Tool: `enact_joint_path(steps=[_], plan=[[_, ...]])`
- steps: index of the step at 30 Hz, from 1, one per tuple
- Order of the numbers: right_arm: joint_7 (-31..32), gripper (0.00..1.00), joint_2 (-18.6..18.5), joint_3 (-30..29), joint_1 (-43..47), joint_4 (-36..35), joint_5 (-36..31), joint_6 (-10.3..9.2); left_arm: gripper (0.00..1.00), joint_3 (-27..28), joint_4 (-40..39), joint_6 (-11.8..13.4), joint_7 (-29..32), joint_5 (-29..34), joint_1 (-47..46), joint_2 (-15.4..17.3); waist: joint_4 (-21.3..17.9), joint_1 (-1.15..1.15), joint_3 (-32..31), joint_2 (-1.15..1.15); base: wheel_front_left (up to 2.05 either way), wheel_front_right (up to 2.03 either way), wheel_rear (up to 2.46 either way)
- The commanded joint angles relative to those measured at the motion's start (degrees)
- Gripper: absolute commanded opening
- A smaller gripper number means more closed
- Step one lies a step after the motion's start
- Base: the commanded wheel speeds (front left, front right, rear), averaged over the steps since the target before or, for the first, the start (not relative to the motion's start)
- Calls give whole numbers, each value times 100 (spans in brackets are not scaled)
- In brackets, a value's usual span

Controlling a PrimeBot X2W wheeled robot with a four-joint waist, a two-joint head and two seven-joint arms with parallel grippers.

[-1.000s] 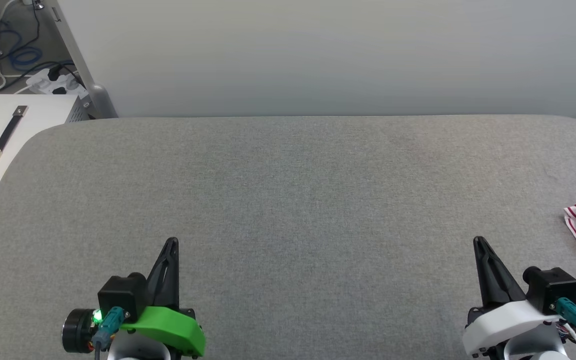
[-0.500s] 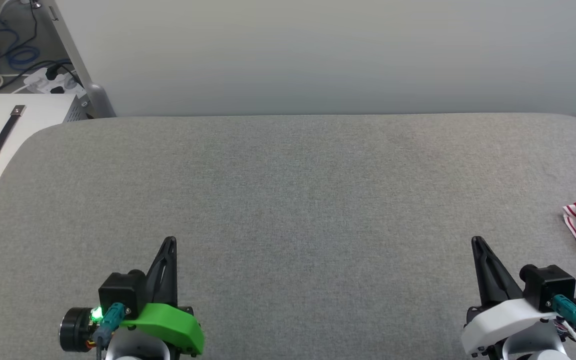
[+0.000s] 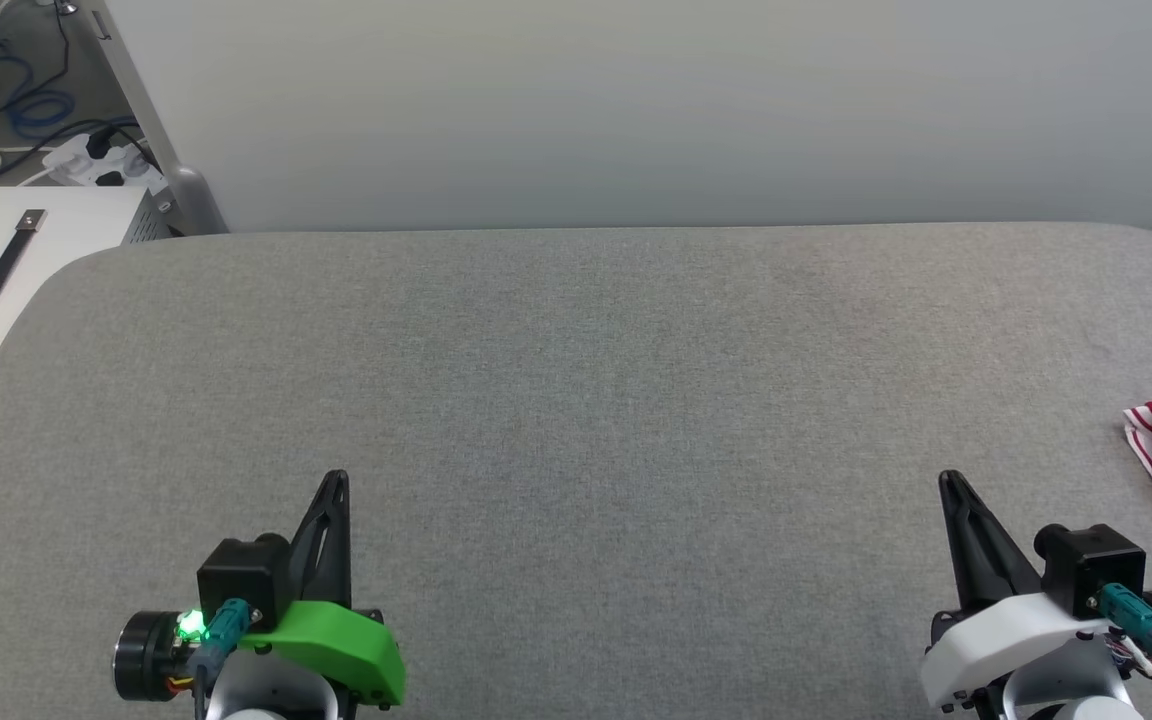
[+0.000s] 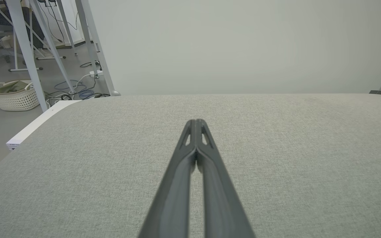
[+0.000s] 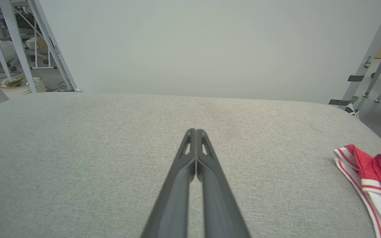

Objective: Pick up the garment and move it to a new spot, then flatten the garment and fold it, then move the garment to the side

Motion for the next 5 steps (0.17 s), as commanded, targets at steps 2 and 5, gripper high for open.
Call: enact_joint_path(steps=[2,5], plan=[[42,0,31,7,-87,-53,-96,-3,0,29,-33,44,44,74,-87,-30,-4,0,4,0,0,0,0],[72,0,35,7,-92,-66,-119,-3,0,35,-51,61,80,98,-91,-31,-9,0,8,0,0,0,0]])
